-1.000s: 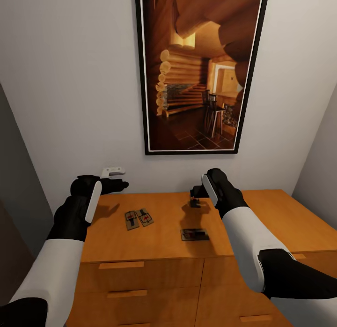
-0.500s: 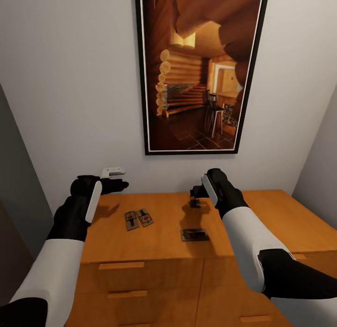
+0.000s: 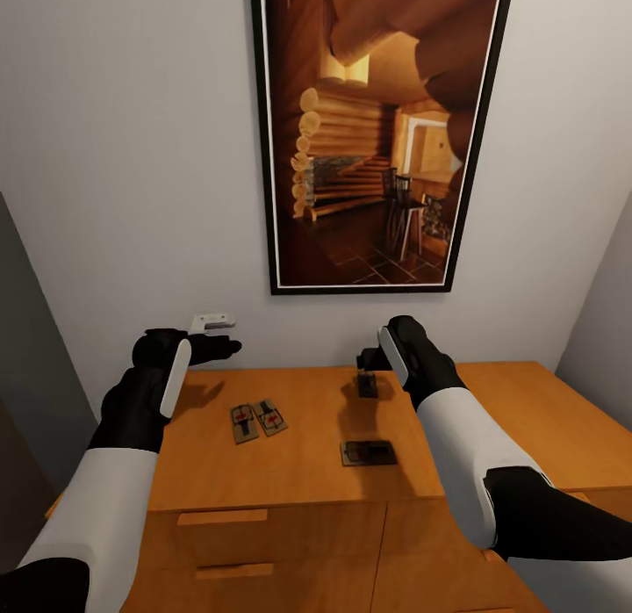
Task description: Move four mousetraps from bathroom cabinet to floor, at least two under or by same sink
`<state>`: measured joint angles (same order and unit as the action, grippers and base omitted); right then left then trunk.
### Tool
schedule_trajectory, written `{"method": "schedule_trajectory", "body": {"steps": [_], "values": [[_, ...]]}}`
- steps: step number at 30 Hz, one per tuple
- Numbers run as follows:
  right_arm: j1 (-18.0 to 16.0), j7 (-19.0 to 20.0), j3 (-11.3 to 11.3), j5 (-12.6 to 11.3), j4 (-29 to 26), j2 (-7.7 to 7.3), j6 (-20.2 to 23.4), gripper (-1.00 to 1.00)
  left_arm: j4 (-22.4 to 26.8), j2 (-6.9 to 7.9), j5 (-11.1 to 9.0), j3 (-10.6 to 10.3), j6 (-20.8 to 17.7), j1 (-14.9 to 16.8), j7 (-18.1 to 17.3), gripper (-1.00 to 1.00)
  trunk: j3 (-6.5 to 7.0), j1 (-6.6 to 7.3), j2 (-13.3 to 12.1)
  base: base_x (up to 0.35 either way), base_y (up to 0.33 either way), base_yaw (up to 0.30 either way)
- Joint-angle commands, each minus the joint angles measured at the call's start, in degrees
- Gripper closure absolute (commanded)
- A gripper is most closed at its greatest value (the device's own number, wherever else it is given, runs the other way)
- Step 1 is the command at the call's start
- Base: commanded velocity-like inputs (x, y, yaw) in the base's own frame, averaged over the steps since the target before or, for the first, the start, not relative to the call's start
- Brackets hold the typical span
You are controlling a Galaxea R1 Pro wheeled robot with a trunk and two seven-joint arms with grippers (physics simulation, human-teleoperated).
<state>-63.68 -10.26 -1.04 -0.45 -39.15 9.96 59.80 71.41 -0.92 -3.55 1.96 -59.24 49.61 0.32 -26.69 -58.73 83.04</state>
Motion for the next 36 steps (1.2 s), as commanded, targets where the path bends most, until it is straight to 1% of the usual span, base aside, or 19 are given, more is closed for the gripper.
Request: {"method": "schedule_trajectory", "body": {"steps": [1, 19, 26, 36], "values": [[-0.04, -0.20, -0.11, -0.08, -0.04, 0.04, 0.20, -1.00, 0.04, -0.05, -0.31, 0.15, -0.26, 0.05, 0.03, -1.00, -0.07, 0.00, 0.04, 0.019, 0.000, 0.000], [-0.04, -0.33, -0.11, -0.24, 0.76, 0.04, 0.20, -1.00, -0.04, -0.11, -0.43, 0.15, -0.26, 0.05, 0.03, -1.00, -0.07, 0.00, 0.04, 0.005, 0.000, 0.000], [-0.04, -0.37, -0.11, -0.25, 4.80, 0.04, 0.20, -1.00, -0.05, -0.19, -0.48, 0.15, -0.26, 0.05, -0.04, -1.00, -0.07, 0.00, 0.04, 0.000, 0.000, 0.000], [-0.04, -0.28, -0.04, -0.19, 5.94, 0.04, 0.20, -1.00, -0.05, -0.22, -0.49, 0.15, -0.26, 0.05, -0.05, -1.00, -0.07, 0.00, 0.04, 0.000, 0.000, 0.000]]}}
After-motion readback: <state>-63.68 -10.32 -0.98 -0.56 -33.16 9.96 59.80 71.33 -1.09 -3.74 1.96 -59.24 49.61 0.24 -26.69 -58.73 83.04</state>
